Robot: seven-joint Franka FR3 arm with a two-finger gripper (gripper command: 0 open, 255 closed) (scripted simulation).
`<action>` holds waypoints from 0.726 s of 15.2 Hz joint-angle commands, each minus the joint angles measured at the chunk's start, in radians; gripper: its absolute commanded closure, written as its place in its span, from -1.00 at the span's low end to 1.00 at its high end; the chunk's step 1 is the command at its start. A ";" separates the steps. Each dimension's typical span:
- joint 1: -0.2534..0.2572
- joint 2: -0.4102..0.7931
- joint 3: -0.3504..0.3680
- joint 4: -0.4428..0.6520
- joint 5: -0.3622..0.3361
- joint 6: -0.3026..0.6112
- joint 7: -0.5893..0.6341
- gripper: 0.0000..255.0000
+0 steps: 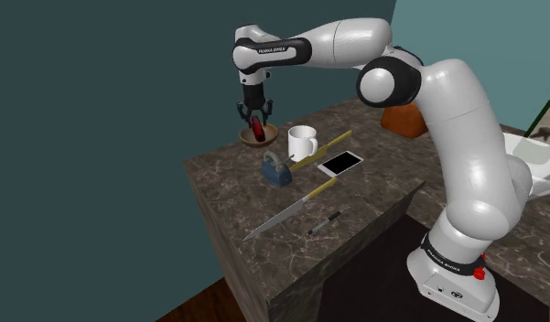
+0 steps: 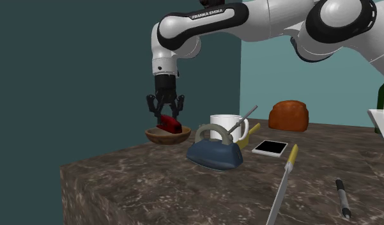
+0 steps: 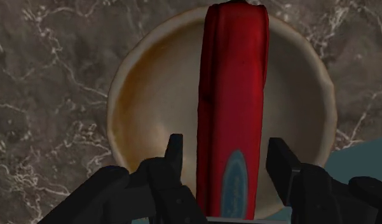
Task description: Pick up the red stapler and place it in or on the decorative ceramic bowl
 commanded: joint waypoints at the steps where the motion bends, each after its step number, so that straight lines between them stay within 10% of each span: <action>1: 0.000 0.000 0.000 -0.001 0.000 0.000 0.000 -1.00; 11: 0.020 0.075 -0.004 0.257 -0.007 -0.181 -0.002 -1.00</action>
